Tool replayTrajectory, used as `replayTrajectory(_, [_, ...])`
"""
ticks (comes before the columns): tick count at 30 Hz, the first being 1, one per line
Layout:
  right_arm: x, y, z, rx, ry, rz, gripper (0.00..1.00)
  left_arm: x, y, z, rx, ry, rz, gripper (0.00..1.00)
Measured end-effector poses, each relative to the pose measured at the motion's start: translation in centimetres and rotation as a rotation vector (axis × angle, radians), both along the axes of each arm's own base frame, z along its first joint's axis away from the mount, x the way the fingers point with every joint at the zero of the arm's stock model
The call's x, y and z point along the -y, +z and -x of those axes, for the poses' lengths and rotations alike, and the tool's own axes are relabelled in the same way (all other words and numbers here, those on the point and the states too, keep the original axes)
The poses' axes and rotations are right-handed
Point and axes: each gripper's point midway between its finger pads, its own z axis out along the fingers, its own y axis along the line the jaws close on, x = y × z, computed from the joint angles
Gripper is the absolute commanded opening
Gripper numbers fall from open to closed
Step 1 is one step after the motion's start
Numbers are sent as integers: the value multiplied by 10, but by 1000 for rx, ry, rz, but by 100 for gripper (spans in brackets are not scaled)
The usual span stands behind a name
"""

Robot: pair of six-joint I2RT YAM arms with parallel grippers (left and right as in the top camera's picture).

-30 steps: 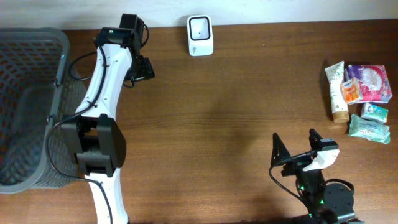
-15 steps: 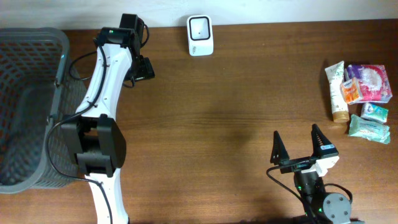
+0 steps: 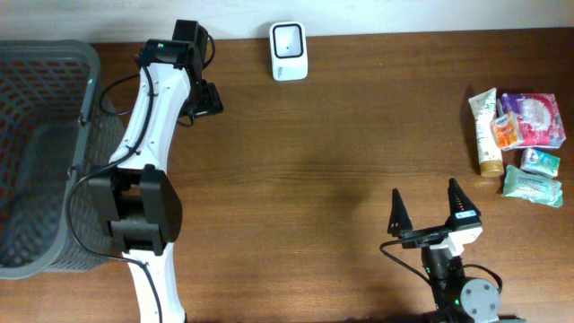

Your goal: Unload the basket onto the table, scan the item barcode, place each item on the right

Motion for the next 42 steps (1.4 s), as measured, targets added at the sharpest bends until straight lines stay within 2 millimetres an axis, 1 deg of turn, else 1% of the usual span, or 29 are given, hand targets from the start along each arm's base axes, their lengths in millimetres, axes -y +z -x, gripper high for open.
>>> replayTrajectory(2, [0,-24,-3,-93,-2,18,99,0,0,0,0,0,0,99])
replayTrajectory(4, [1,-42,-4,-169,-5,31,99,0,0,0,0,0,0,99])
replayTrajectory(5, [4,-55,-4,-222,-17,33,99,0,0,0,0,0,0,99])
replayTrajectory(6, [7,-62,-4,-246,-31,33,99,0,0,0,0,0,0,99])
replayTrajectory(9, [14,-62,-5,-246,-57,27,99,0,0,0,0,0,0,99])
replayTrajectory(42, [14,-62,-5,-246,-58,26,99,0,0,0,0,0,0,99])
